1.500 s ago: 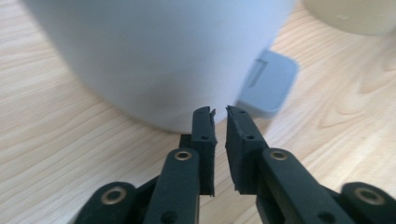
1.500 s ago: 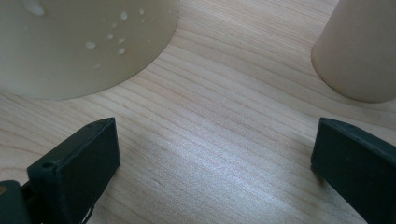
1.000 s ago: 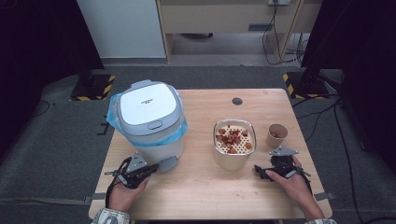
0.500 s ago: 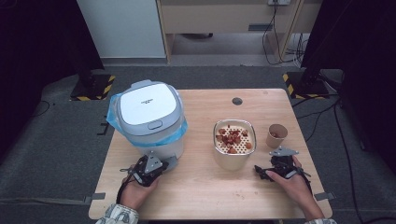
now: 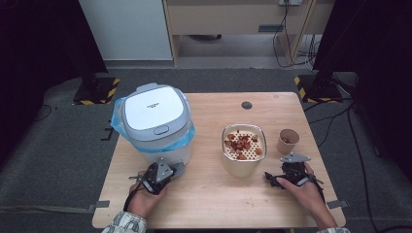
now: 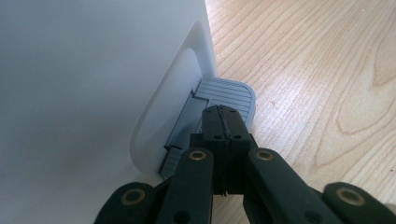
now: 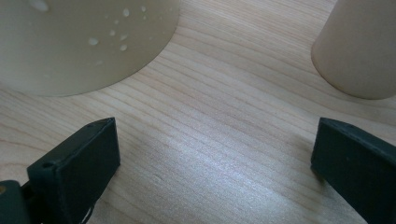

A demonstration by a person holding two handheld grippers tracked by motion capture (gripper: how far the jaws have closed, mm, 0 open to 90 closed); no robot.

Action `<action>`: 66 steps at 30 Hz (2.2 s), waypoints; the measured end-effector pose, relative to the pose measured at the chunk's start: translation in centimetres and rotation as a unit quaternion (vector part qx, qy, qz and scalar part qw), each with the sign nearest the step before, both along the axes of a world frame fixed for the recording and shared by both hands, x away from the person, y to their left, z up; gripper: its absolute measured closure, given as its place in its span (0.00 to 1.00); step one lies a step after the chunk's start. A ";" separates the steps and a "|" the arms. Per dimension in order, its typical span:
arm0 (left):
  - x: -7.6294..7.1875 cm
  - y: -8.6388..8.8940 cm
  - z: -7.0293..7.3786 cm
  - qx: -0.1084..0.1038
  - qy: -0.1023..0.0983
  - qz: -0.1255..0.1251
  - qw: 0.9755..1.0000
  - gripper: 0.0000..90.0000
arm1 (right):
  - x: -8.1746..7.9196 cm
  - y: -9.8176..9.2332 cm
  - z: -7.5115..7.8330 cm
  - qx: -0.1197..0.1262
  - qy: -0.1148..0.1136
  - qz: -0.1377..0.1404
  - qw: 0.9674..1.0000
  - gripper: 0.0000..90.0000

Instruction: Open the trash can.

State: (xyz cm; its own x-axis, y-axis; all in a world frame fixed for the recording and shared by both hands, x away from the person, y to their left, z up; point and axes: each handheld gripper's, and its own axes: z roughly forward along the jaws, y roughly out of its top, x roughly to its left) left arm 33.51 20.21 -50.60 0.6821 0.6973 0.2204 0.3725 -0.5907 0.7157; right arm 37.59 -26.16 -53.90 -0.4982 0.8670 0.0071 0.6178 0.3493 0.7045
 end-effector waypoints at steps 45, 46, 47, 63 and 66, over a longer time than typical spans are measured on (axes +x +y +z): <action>0.7 0.2 -0.8 0.002 0.042 -0.002 0.999 1.00 | -0.4 -1.3 1.0 -0.011 -0.034 -0.026 0.999 0.11; 0.7 0.2 -0.8 0.001 0.041 -0.002 0.999 1.00 | -0.4 -1.4 1.1 -0.011 -0.039 -0.031 0.999 0.11; 0.7 0.2 -0.8 0.001 0.042 -0.002 0.999 1.00 | -0.4 -1.7 1.3 -0.010 -0.046 -0.038 0.998 0.11; 0.7 0.1 -0.8 0.003 0.041 -0.003 0.999 1.00 | 1.3 -3.8 1.9 0.015 -0.077 -0.096 0.992 0.11; 0.7 0.1 -0.8 0.002 0.041 -0.003 0.999 1.00 | 1.9 -4.0 2.3 0.025 -0.078 -0.102 0.991 0.11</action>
